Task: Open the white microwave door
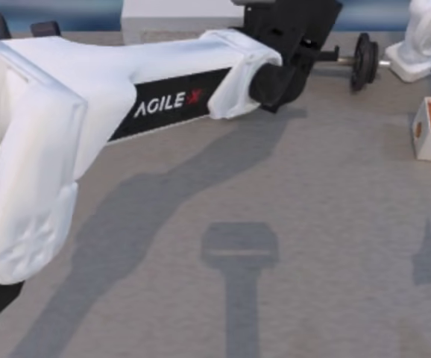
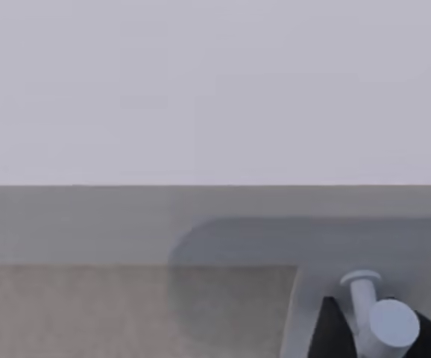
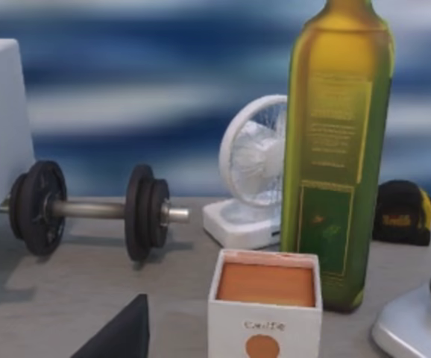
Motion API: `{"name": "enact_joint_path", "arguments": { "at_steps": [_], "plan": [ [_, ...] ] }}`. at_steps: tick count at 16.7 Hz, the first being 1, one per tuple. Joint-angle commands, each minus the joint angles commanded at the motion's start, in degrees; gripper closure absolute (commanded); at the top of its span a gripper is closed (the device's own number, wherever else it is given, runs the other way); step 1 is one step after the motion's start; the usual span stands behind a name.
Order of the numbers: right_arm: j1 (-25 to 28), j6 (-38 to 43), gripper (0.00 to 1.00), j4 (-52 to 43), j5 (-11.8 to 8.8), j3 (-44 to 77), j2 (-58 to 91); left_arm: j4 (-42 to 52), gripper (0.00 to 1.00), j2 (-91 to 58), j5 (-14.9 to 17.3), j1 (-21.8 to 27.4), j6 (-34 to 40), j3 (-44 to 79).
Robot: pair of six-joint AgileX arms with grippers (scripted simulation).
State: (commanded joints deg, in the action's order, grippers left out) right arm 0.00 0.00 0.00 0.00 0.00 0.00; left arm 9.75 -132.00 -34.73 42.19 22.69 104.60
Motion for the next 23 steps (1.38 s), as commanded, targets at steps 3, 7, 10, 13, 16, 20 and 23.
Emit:
{"name": "enact_joint_path", "arguments": {
  "at_steps": [3, 7, 10, 13, 16, 20, 23],
  "plan": [
    [0.0, 0.0, 0.0, 0.0, 0.0, 0.0, 0.0, 11.98, 1.0, -5.05, 2.71, -0.58, 1.85, 11.82],
    [0.0, 0.0, 0.0, 0.0, 0.0, 0.0, 0.0, 32.3, 1.0, -12.2, 7.49, -1.67, 4.7, 30.48],
    [0.0, 0.0, 0.0, 0.0, 0.0, 0.0, 0.0, 47.33, 1.0, -16.78, 11.38, -2.64, 6.78, 43.87],
    [0.0, 0.0, 0.0, 0.0, 0.0, 0.0, 0.0, 59.15, 1.0, -20.23, 14.85, -3.6, 8.51, 54.55],
    [0.0, 0.0, 0.0, 0.0, 0.0, 0.0, 0.0, 65.7, 1.0, -22.24, 17.17, -4.3, 9.58, 60.89],
    [0.0, 0.0, 0.0, 0.0, 0.0, 0.0, 0.0, 66.97, 1.0, -22.64, 17.68, -4.45, 9.8, 62.13],
    [0.0, 0.0, 0.0, 0.0, 0.0, 0.0, 0.0, 66.97, 1.0, -22.64, 17.68, -4.45, 9.8, 62.13]
  ]
}}
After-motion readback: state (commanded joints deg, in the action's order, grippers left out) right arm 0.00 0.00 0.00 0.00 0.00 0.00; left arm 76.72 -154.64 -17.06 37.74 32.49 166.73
